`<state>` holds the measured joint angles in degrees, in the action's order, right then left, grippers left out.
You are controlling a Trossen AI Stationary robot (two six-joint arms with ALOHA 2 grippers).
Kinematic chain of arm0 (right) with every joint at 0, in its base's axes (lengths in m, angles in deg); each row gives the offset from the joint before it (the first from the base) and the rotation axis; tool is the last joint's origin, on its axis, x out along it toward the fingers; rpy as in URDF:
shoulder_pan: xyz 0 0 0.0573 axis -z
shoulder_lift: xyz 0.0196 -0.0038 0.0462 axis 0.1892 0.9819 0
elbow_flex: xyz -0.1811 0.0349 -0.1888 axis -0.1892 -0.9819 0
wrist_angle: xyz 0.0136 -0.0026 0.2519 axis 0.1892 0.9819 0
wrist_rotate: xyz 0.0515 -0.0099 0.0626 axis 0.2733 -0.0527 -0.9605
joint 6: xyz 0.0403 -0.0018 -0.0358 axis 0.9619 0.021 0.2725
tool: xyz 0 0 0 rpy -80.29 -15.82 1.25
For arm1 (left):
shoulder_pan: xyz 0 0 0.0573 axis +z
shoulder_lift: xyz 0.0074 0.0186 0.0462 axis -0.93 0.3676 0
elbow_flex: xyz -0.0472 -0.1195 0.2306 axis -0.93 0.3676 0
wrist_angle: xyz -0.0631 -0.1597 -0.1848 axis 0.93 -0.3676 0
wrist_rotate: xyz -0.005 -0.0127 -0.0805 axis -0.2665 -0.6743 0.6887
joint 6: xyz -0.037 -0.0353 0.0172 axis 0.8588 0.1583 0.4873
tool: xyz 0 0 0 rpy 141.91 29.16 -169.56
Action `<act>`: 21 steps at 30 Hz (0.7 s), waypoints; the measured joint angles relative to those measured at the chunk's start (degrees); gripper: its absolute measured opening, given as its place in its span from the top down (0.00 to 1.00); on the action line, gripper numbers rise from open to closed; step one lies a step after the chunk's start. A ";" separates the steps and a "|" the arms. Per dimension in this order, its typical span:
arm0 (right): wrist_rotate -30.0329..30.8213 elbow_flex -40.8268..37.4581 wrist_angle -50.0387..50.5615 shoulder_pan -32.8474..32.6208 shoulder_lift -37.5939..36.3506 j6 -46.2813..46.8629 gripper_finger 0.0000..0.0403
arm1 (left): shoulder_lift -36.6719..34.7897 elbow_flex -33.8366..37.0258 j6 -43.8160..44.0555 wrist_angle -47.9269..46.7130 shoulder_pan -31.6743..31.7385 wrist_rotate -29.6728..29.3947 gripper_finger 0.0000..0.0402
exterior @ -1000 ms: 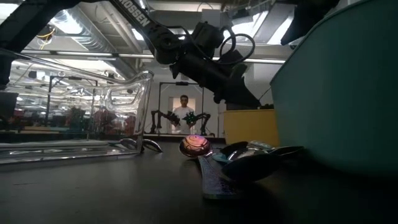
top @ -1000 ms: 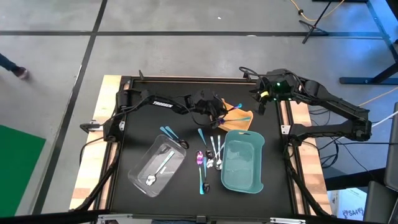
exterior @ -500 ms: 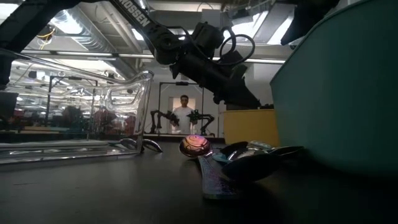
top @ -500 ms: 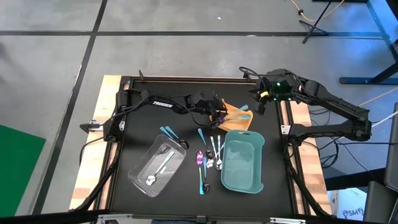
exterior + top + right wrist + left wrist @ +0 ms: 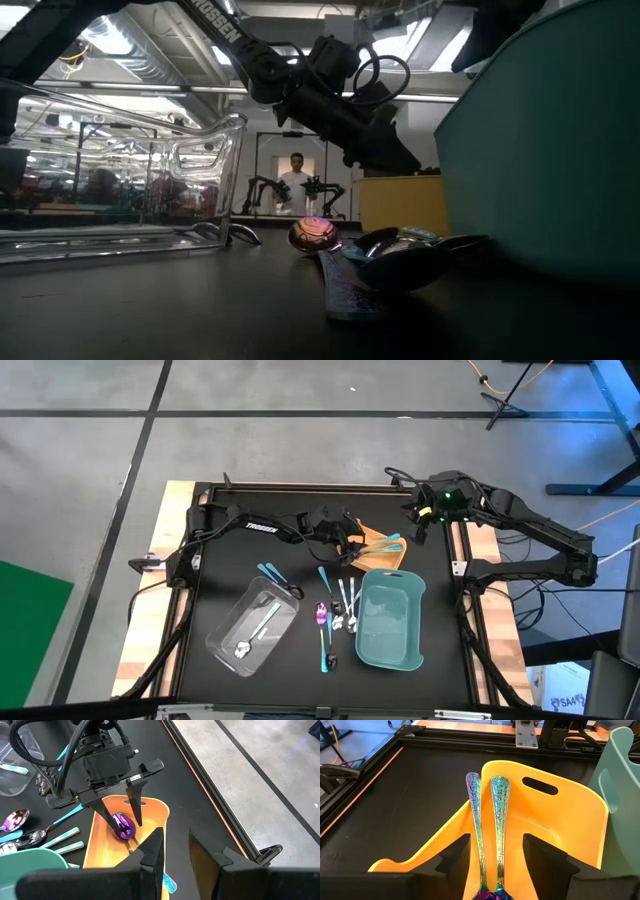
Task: Sort silverware by color (type)
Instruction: Put the blue spoon into the blue bin
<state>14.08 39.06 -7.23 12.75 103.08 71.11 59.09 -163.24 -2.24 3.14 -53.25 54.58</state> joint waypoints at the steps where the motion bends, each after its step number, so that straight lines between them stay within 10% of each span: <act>1: 0.00 0.00 0.00 0.00 0.00 0.00 0.80 | 0.00 0.00 0.00 0.00 0.00 0.00 0.55; 21: -0.01 0.00 0.02 0.00 0.00 0.00 0.80 | 0.00 0.02 0.13 0.04 0.01 1.48 0.54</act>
<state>14.07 39.06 -7.21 12.75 103.08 71.11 59.09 -163.22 -2.11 3.18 -53.24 56.07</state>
